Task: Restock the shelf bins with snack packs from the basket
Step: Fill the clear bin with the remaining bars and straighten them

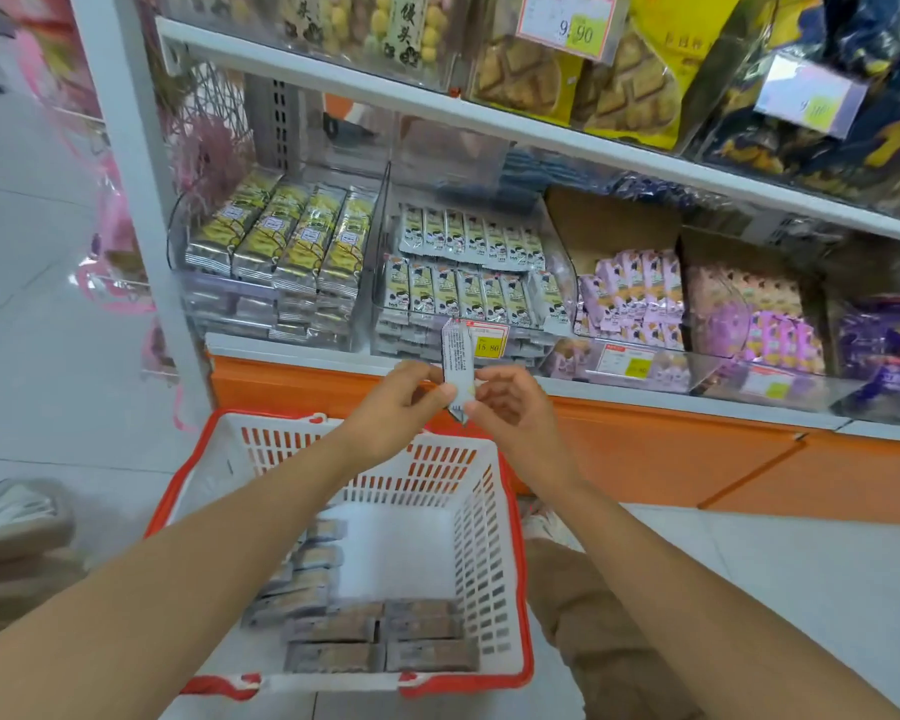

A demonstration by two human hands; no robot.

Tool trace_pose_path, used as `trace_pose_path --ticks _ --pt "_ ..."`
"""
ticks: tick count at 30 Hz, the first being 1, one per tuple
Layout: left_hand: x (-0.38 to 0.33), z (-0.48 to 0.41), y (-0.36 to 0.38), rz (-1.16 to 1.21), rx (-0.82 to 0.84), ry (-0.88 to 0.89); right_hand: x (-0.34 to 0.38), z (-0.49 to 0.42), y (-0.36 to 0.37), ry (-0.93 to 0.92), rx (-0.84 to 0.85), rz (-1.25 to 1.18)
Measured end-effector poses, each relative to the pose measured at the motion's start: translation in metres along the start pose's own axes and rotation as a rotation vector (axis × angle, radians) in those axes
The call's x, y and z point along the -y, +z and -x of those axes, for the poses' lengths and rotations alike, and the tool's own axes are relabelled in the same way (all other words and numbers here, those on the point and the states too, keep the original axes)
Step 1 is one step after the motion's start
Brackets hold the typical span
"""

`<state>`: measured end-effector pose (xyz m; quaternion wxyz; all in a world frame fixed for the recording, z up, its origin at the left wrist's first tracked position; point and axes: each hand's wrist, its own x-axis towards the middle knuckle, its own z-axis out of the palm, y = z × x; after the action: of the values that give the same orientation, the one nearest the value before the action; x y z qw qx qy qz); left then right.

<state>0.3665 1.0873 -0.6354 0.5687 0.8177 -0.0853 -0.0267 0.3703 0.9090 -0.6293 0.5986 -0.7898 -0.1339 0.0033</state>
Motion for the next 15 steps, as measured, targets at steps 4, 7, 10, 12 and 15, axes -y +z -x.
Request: trace_pose_path --ticks 4,7,10,12,15 --pt "-0.007 -0.017 -0.014 -0.533 -0.257 0.354 0.022 -0.035 -0.025 -0.046 -0.205 0.17" --pt "-0.005 -0.028 -0.025 -0.883 -0.244 0.382 0.037 -0.067 -0.045 -0.05 -0.334 0.412" --pt "0.003 -0.037 -0.027 -1.125 -0.133 0.208 0.047 -0.093 -0.055 -0.032 -0.377 0.651" --pt "0.009 -0.037 -0.027 -1.174 -0.105 0.158 0.047 -0.106 -0.055 -0.021 -0.366 0.749" --pt "0.014 -0.037 -0.025 -1.206 -0.117 0.158 0.039 -0.121 -0.049 0.0 -0.336 0.878"
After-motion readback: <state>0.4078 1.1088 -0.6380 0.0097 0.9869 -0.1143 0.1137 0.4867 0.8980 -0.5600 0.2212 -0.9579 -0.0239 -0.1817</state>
